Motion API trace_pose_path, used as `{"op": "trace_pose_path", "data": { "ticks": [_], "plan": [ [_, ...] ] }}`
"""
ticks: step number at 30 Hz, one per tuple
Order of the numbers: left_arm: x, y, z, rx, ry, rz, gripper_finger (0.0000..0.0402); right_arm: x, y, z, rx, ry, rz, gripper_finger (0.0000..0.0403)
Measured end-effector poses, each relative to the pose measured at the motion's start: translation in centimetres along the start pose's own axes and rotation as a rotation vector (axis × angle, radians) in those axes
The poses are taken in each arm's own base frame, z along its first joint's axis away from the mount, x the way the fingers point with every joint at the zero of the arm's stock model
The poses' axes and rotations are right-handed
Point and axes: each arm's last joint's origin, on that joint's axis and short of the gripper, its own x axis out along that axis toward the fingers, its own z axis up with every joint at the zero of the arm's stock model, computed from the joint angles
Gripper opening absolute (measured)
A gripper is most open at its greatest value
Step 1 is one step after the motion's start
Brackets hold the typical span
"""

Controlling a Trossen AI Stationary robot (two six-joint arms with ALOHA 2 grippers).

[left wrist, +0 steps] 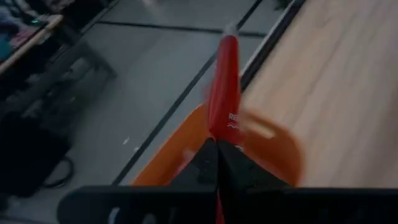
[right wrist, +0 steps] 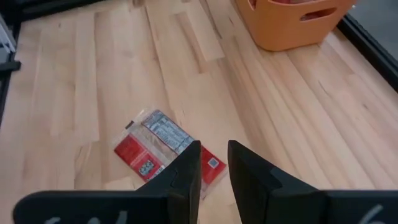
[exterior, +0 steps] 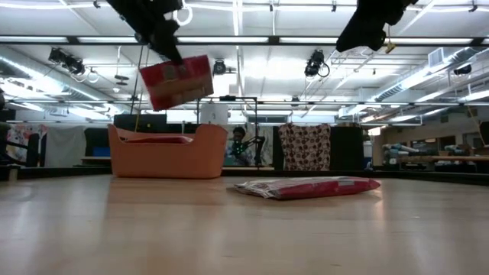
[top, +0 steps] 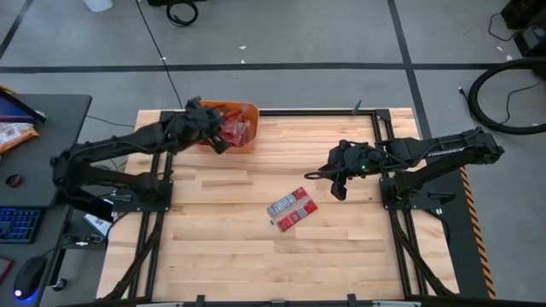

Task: Sort popcorn bags into baskets
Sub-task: Put the red popcorn bag into the orange bin

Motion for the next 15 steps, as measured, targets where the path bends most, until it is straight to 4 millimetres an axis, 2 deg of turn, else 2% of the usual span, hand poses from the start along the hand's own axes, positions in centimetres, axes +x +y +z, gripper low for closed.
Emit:
{"op": "trace_pose_path", "data": {
  "ticks": [6,15],
  "plan": [
    [2.1,2.5,-1.1,0.1,0.097,0.023,0.0,0.0,0.1,0.2,0.045,-0.019,0.007,0.0085],
    [6.0,6.3,-3.3,0.155,0.213,-0.036,0.0,0.0,0.0,0.2,0.112,-0.029,-0.014,0.0085]
  ]
}}
